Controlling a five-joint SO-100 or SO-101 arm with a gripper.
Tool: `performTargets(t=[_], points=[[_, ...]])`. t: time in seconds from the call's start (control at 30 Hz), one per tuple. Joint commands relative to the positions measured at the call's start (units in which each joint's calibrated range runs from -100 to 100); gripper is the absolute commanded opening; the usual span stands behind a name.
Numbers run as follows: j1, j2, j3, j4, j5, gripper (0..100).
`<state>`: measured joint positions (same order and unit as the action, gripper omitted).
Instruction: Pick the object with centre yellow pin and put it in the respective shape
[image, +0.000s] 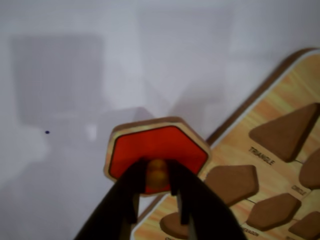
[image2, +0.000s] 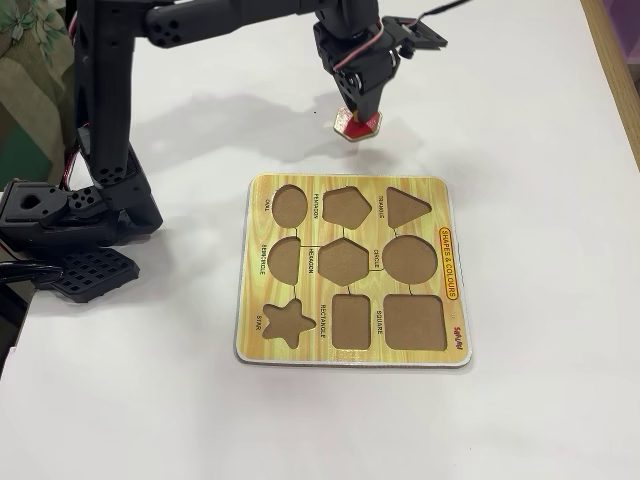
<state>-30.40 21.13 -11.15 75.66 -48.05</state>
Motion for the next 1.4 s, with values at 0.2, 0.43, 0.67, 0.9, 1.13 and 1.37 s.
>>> performTargets(t=[0.2,0.43,0.67,0.9,1.13,1.37], points=[[11.85,-13.27,10.88,0.48,5.63,2],[20.54,-20.05,18.26,0.39,10.08,2],[29.13,-25.49,22.57,0.39,14.21,2],[34.6,-27.24,24.64,0.22,15.78,2],[34.31,-25.82,23.56,-0.56,15.1,2],[33.72,-19.46,18.17,-0.56,15.1,2]])
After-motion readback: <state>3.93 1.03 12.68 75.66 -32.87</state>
